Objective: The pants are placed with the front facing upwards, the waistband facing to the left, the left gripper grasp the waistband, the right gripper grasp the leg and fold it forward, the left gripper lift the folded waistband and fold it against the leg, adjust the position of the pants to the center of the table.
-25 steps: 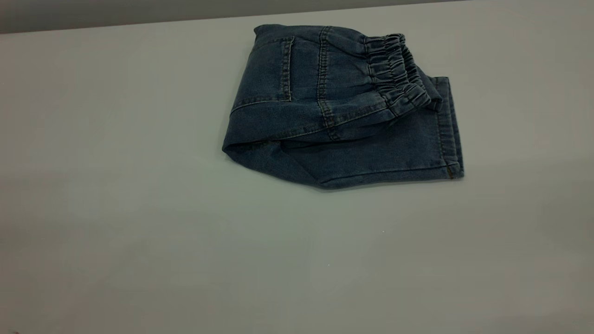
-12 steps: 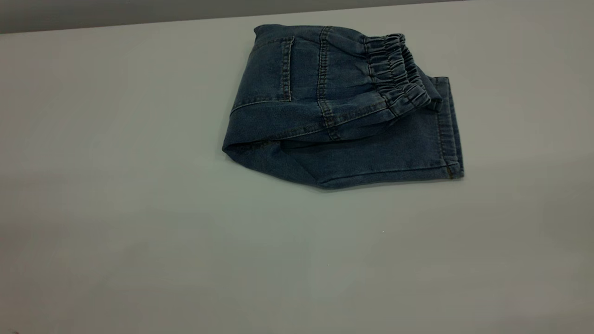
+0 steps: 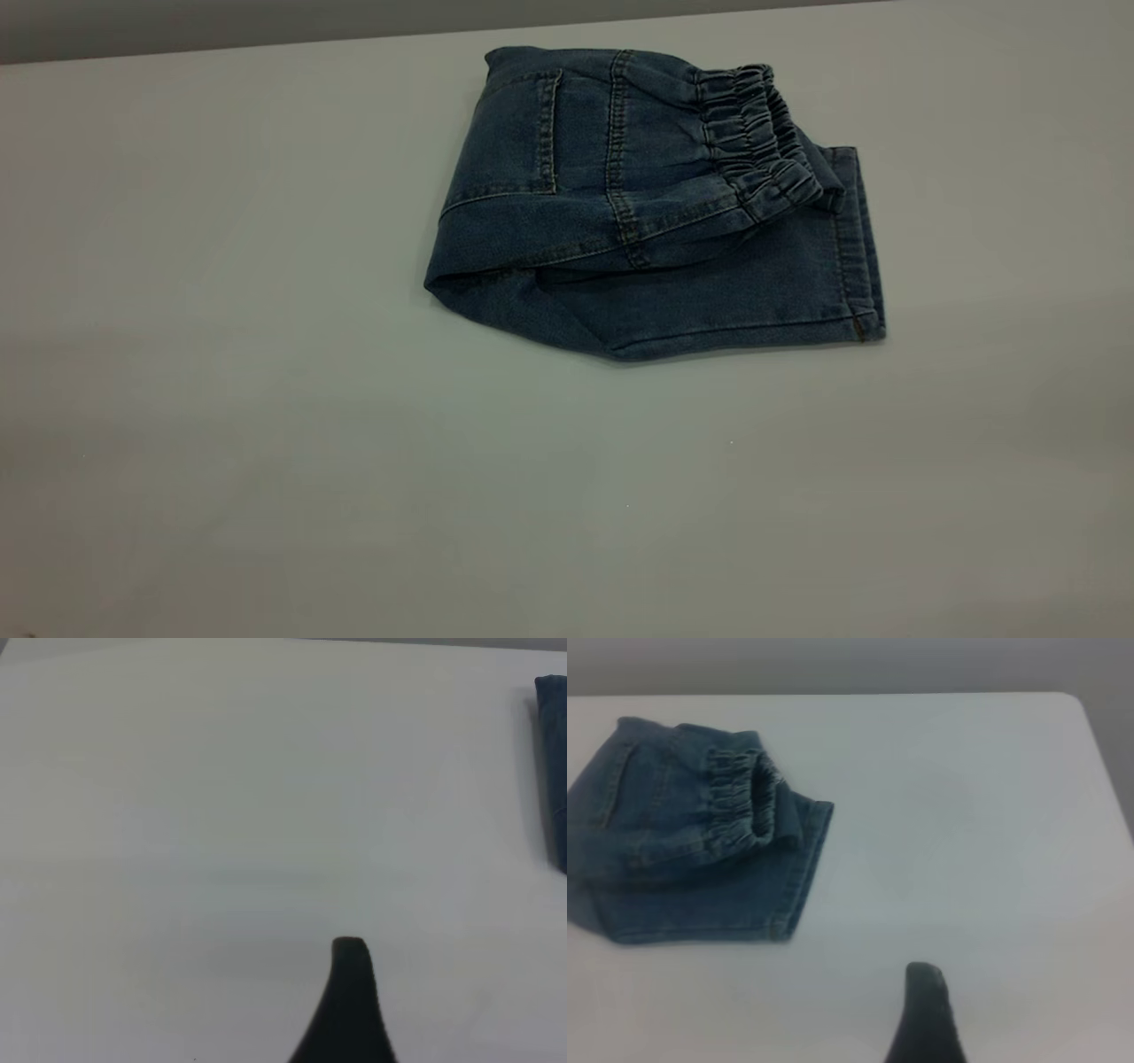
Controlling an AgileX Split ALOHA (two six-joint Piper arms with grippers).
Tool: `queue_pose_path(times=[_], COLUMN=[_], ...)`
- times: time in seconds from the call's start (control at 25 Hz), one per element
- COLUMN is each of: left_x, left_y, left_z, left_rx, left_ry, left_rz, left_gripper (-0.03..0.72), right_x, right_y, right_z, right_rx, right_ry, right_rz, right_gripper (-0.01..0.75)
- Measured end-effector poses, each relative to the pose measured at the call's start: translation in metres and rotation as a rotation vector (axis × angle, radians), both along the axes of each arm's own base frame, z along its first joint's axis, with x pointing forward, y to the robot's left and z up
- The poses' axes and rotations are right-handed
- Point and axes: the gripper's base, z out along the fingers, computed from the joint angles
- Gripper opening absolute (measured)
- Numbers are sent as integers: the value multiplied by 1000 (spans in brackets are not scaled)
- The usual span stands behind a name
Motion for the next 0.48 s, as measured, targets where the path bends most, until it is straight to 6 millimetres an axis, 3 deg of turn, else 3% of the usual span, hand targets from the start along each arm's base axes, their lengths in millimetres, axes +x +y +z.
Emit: queue_pose_path(times=[0.48], left_x=[0], left_y=[0], left_z=[0], left_rx=[0], left_ry=[0], left_rz=[0], left_gripper=[540], right_x=[0], right_y=[0], right_z=[0], right_rx=[-5], right_ry=[0], right_rz=[-3], right_gripper=[450])
